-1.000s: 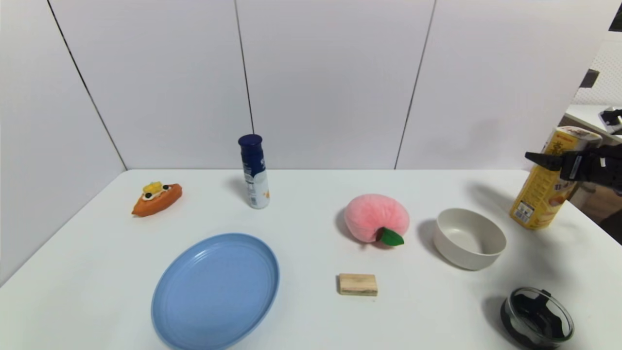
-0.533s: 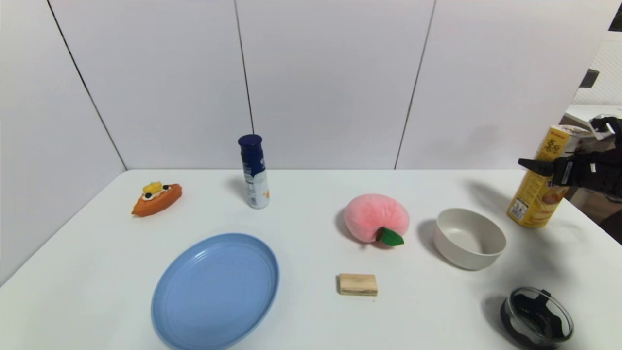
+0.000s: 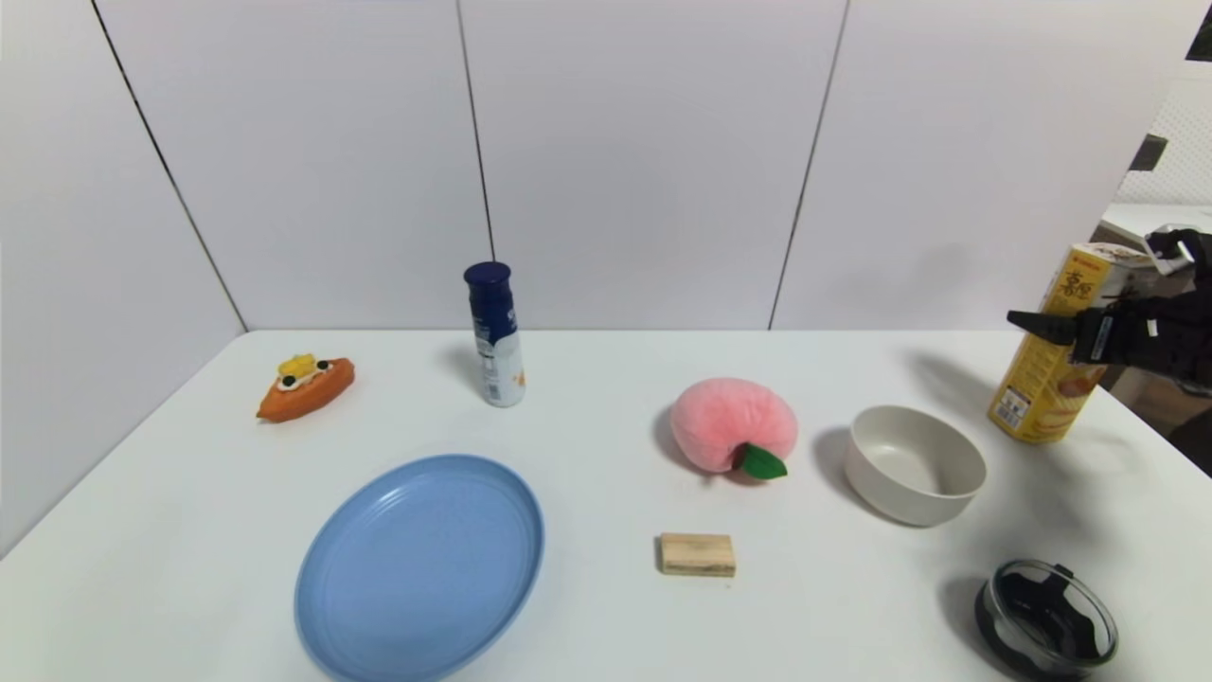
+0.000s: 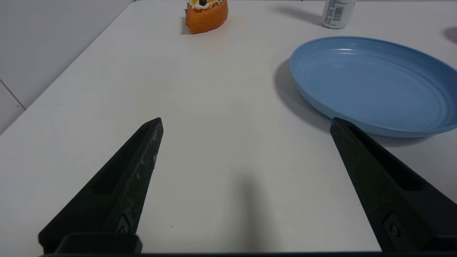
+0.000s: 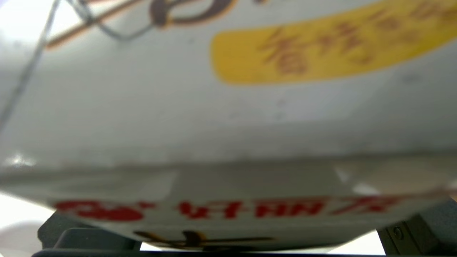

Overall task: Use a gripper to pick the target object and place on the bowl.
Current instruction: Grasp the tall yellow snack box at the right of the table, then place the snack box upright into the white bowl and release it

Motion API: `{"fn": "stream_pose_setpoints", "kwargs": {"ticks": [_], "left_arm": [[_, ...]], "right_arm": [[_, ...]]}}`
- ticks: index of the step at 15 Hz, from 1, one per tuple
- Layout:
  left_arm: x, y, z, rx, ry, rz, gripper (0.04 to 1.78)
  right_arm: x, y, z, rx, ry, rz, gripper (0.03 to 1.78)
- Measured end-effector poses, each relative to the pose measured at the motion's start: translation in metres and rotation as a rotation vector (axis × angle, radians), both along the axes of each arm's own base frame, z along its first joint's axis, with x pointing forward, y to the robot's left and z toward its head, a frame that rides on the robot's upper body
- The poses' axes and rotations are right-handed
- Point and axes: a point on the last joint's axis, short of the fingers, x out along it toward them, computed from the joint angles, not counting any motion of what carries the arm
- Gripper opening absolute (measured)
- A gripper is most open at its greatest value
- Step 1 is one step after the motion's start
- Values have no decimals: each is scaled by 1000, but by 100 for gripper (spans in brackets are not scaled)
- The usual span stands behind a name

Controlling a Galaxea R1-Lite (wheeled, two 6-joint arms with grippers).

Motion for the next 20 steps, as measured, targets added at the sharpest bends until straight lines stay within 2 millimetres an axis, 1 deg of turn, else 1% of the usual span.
{"fn": "stream_pose_setpoints", "kwargs": {"ticks": [6, 10, 12, 15, 17, 18, 20], "left_arm": [[0, 0, 0, 0, 0, 0, 169], [0, 0, 0, 0, 0, 0, 169], [0, 0, 0, 0, 0, 1, 169], [0, 0, 0, 0, 0, 0, 169], [0, 0, 0, 0, 0, 0, 169], [0, 0, 0, 0, 0, 0, 169], [0, 0, 0, 0, 0, 0, 169]], "right_arm": [[-1, -2, 4, 3, -11, -9, 171], [-7, 0, 13, 2, -22, -12, 171], [-11, 2, 14, 7, -8, -9, 171], [-12, 3, 17, 2, -15, -9, 123], [-13, 3, 17, -2, -14, -11, 98], [-13, 3, 17, -3, -15, -10, 91], [-13, 3, 15, -6, -15, -10, 86]]}}
